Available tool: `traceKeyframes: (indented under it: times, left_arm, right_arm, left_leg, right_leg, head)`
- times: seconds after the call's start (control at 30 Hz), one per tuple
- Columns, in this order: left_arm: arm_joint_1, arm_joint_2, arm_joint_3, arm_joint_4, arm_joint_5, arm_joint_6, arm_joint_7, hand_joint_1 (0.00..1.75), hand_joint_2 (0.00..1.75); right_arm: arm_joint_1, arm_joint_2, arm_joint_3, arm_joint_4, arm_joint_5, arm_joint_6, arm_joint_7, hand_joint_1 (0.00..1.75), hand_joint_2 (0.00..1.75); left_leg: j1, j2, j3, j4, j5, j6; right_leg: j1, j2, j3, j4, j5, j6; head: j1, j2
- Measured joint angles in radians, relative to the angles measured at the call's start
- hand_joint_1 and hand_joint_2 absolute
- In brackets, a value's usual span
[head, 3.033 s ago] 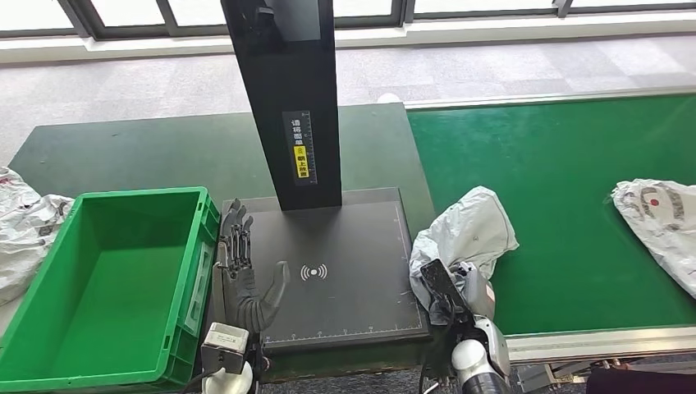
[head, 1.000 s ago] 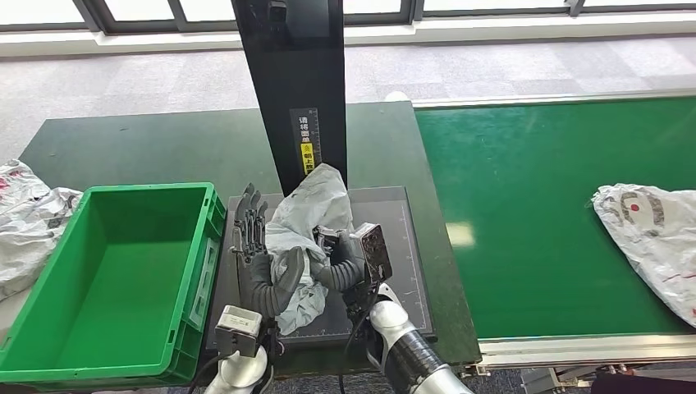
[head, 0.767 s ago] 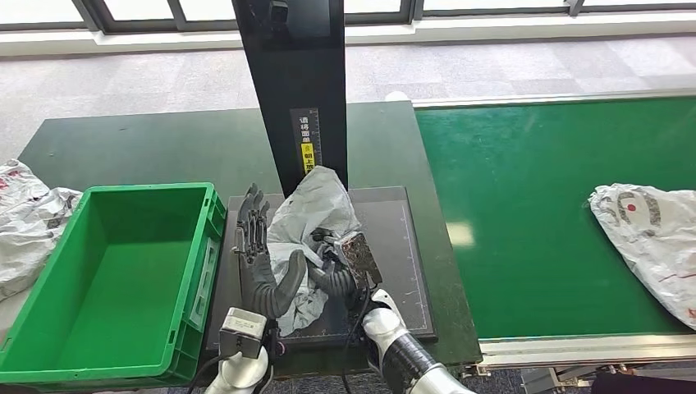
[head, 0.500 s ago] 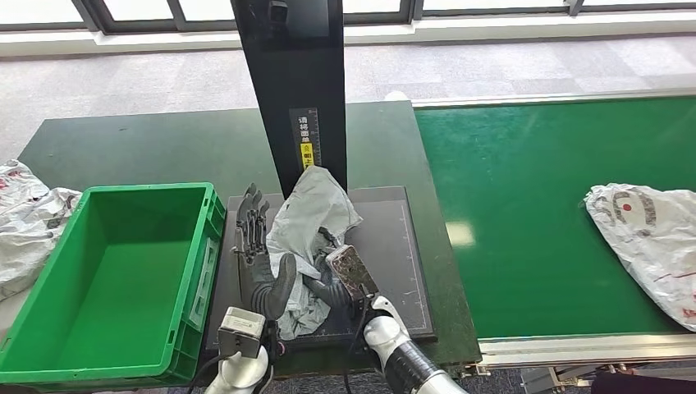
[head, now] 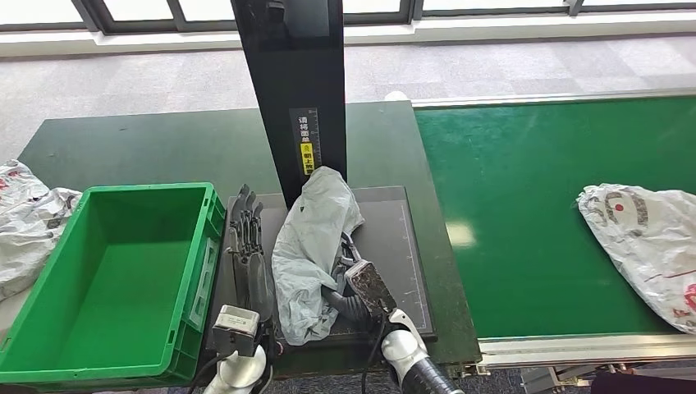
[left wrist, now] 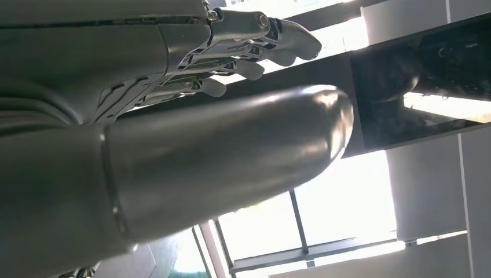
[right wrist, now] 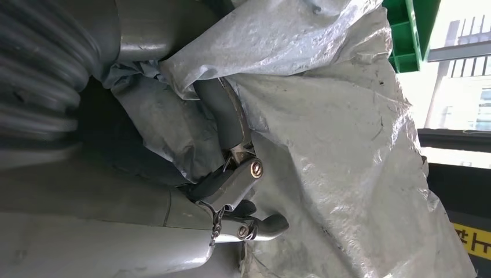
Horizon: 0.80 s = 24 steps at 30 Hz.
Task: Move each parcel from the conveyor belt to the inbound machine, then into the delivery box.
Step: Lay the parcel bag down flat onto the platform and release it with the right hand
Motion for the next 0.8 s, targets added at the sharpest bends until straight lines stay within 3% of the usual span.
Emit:
traceKeyframes:
  times: [0.13,0.3,0.5,0.67,0.8]
  left_arm:
    - [-0.001,-0.002,0.013,0.000,0.015,0.026,0.000,0.00,0.00]
    - [0.016,-0.014,0.101,-0.037,0.045,0.110,0.004,0.00,0.00]
    - [0.063,-0.010,0.182,-0.136,0.093,0.134,0.000,0.00,0.00]
    - [0.083,0.001,0.210,-0.249,0.094,0.207,0.000,0.00,0.00]
    - [0.115,0.019,0.246,-0.354,0.136,0.199,0.000,0.00,0.00]
  right_arm:
    - [0.070,-0.008,-0.035,-0.101,0.104,0.006,0.025,0.00,1.75]
    - [0.223,-0.022,-0.116,-0.356,0.195,0.070,0.021,0.00,1.75]
    - [0.338,-0.038,-0.171,-0.612,0.173,0.151,-0.060,0.00,1.75]
    - [0.381,-0.056,-0.176,-0.758,0.085,0.132,-0.077,0.00,1.75]
    - [0.423,-0.086,-0.176,-0.911,-0.005,0.091,-0.080,0.00,1.75]
  left_leg:
    - [0.000,-0.001,0.000,0.000,0.000,0.000]
    - [0.000,0.000,-0.002,0.000,-0.001,0.000]
    - [0.000,0.000,-0.003,0.000,-0.001,0.000]
    - [0.000,0.000,-0.003,0.000,-0.001,0.001]
    - [0.000,0.000,-0.003,0.000,-0.001,0.001]
  right_leg:
    - [0.000,0.000,0.000,0.000,0.000,0.000]
    - [0.000,0.000,-0.002,0.000,0.000,0.000]
    - [0.000,0.000,-0.003,0.000,-0.001,0.000]
    - [0.000,0.000,-0.002,0.000,0.000,0.000]
    - [0.000,0.000,-0.002,0.000,-0.001,0.000]
  head:
    - [0.000,0.000]
    - [0.000,0.000]
    - [0.000,0.000]
    - [0.000,0.000]
    - [0.000,0.000]
